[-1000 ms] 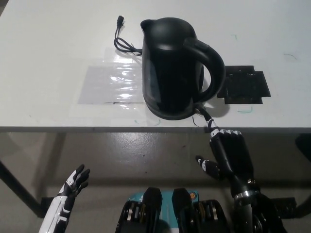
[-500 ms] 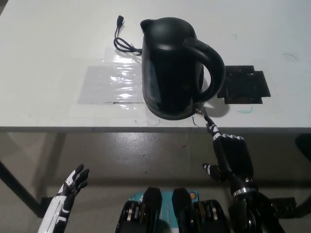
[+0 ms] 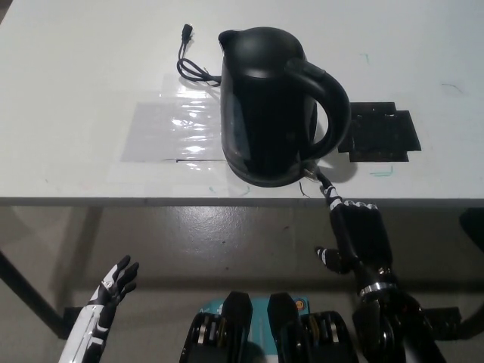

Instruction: A kettle is kept at the center of the table close to the robot and the robot uses its right index finger to press downwards on the transparent start boiling button

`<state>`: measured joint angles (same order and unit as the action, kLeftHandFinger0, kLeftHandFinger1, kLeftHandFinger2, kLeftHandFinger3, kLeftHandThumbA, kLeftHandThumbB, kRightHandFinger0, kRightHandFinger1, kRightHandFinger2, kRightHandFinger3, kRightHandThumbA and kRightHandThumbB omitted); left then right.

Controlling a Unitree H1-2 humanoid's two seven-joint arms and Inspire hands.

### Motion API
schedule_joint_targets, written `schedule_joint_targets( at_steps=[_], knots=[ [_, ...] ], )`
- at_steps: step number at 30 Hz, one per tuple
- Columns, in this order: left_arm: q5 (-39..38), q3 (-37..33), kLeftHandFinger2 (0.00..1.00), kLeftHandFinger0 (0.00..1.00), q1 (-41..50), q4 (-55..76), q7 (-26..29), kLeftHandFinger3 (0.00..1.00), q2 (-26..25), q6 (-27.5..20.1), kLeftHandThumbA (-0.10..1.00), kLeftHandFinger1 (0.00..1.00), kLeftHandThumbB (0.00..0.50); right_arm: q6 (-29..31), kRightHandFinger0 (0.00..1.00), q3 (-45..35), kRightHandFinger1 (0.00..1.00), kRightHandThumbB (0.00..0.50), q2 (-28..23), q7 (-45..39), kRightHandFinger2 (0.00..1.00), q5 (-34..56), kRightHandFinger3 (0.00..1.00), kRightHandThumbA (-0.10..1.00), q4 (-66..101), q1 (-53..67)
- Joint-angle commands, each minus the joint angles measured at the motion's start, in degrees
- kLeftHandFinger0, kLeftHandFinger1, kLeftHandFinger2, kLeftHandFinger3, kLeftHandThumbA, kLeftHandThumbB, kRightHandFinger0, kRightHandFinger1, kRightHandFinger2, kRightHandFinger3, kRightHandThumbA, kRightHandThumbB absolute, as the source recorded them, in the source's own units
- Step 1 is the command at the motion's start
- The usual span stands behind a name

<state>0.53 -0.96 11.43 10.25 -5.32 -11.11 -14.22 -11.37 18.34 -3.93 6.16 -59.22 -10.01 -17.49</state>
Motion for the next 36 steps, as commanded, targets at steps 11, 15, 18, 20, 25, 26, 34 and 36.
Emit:
schedule_joint_targets(
  at_steps=[11, 15, 18, 20, 25, 26, 34, 36],
  knots=[
    [-0.79, -0.15, 1.0, 1.0, 0.01, 1.43, -1.11, 1.0, -0.65, -2.02, 1.0, 1.0, 0.276, -0.54, 0.0, 1.09, 0.0, 0.268, 0.28, 1.88, 0.0, 1.11, 1.0, 0.93, -2.24, -4.14],
    [-0.86, -0.19, 1.0, 1.0, -0.05, 1.56, -1.15, 1.0, -0.66, -2.06, 1.0, 1.0, 0.28, -0.59, 0.0, 1.17, 0.0, 0.264, 0.21, 2.02, 0.0, 1.29, 1.0, 0.93, -3.93, -5.03],
    [-1.03, -0.1, 1.0, 1.0, -0.11, 1.44, -1.15, 1.0, -0.71, -2.18, 1.0, 1.0, 0.287, -0.82, 0.0, 1.21, 0.0, 0.263, 0.33, 1.88, 0.0, 1.49, 1.0, 0.91, -5.61, -6.01],
    [-1.14, -0.03, 1.0, 1.0, -0.08, 1.51, -1.09, 1.0, -0.67, -2.07, 1.0, 1.0, 0.287, -0.92, 0.0, 1.34, 0.0, 0.266, 0.36, 1.88, 0.0, 1.4, 1.0, 0.92, -6.2, -6.43],
    [-0.99, -0.14, 1.0, 1.0, -0.01, 1.49, -1.18, 1.0, -0.74, -2.14, 1.0, 1.0, 0.286, -1.11, 0.0, 1.5, 0.0, 0.268, 0.36, 2.48, 0.0, 1.67, 1.0, 0.94, -8.32, -7.24],
    [-1.0, -0.11, 1.0, 1.0, -0.02, 1.49, -1.17, 1.0, -0.76, -2.21, 1.0, 1.0, 0.286, -1.21, 0.0, 1.51, 0.0, 0.268, 0.42, 2.6, 0.0, 1.7, 1.0, 0.94, -8.59, -7.43],
    [-1.17, -0.08, 1.0, 1.0, -0.36, 1.47, -1.11, 1.0, -0.62, -1.9, 1.0, 1.0, 0.282, -1.27, 0.0, 1.94, 0.0, 0.261, 0.12, 4.02, 0.0, 1.49, 1.0, 0.96, -9.19, -8.29],
    [-0.88, -0.12, 1.0, 1.0, -0.32, 1.63, -1.06, 1.0, -0.62, -1.84, 1.0, 1.0, 0.284, -1.48, 0.0, 2.02, 0.0, 0.26, 0.11, 4.09, 0.0, 1.42, 1.0, 0.97, -8.92, -8.32]
  ],
)
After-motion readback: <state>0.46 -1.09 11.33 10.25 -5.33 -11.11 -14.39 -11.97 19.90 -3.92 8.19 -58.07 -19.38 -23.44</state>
